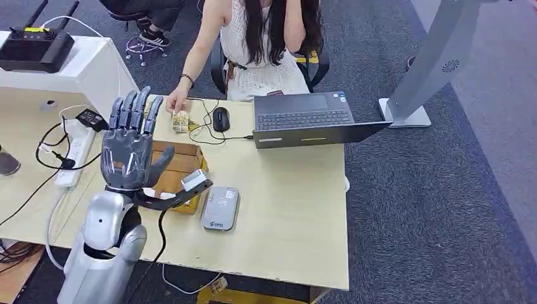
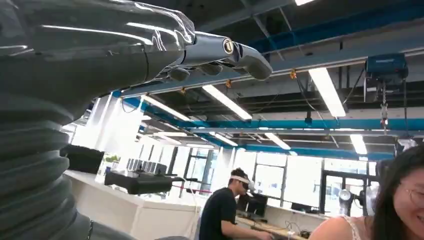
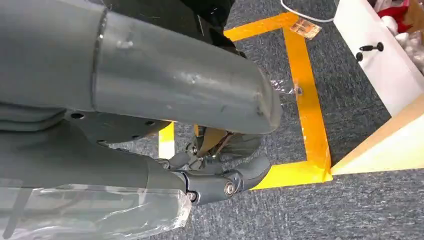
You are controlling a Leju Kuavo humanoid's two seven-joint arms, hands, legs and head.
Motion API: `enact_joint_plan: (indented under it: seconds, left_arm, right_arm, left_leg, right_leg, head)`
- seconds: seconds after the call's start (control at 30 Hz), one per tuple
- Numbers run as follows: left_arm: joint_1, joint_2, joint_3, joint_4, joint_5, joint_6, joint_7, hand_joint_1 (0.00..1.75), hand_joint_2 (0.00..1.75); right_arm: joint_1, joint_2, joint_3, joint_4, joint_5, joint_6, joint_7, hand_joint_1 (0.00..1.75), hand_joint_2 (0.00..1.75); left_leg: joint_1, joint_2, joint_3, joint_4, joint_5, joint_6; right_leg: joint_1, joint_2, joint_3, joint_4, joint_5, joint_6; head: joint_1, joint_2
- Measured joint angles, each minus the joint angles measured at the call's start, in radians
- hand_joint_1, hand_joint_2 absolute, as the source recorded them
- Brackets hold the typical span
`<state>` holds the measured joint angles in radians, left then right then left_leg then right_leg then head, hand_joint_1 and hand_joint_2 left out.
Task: Pass the card to the sensor for recognition and then transmit it.
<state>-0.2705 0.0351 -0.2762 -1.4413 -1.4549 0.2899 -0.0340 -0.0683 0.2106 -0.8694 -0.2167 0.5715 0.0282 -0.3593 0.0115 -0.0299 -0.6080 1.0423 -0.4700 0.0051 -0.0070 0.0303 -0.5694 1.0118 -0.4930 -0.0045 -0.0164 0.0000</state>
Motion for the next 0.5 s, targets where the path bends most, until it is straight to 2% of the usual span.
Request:
enact_joint_plan:
  seconds: [0.13,0.27,0.37,0.5]
  left_arm:
    - [0.035,0.001,0.000,-0.057,0.005,-0.011,-0.005,0.00,1.75]
    - [0.149,0.011,0.000,-0.138,0.020,-0.026,-0.027,0.00,1.75]
    - [0.224,0.033,0.000,-0.170,0.042,-0.087,0.011,0.00,1.75]
    - [0.261,0.071,0.020,-0.161,0.065,-0.174,0.056,0.00,1.75]
  right_arm:
    - [0.000,0.000,-0.006,0.000,-0.005,0.000,-0.003,0.00,0.00]
    - [0.005,0.000,-0.029,0.000,-0.026,0.007,-0.011,0.00,0.00]
    - [0.010,-0.006,-0.045,-0.004,-0.028,0.024,-0.008,0.00,0.00]
    - [0.015,-0.014,-0.056,-0.010,-0.015,0.024,0.002,0.00,0.00]
  left_leg:
    - [0.000,0.000,0.000,0.000,0.000,0.000]
    - [0.000,0.001,0.001,0.000,0.000,0.000]
    - [0.000,0.001,0.001,0.000,-0.001,0.001]
    - [0.000,0.001,0.001,0.000,-0.001,0.000]
  right_leg:
    - [0.000,-0.001,0.001,0.000,0.000,0.000]
    - [0.000,0.001,0.001,0.000,0.000,0.000]
    - [0.000,0.000,0.001,0.000,0.000,0.000]
    - [0.000,0.000,0.001,0.000,-0.001,-0.001]
  head:
    - [0.000,0.000]
    - [0.000,0.000]
    - [0.000,0.000]
    - [0.000,0.000]
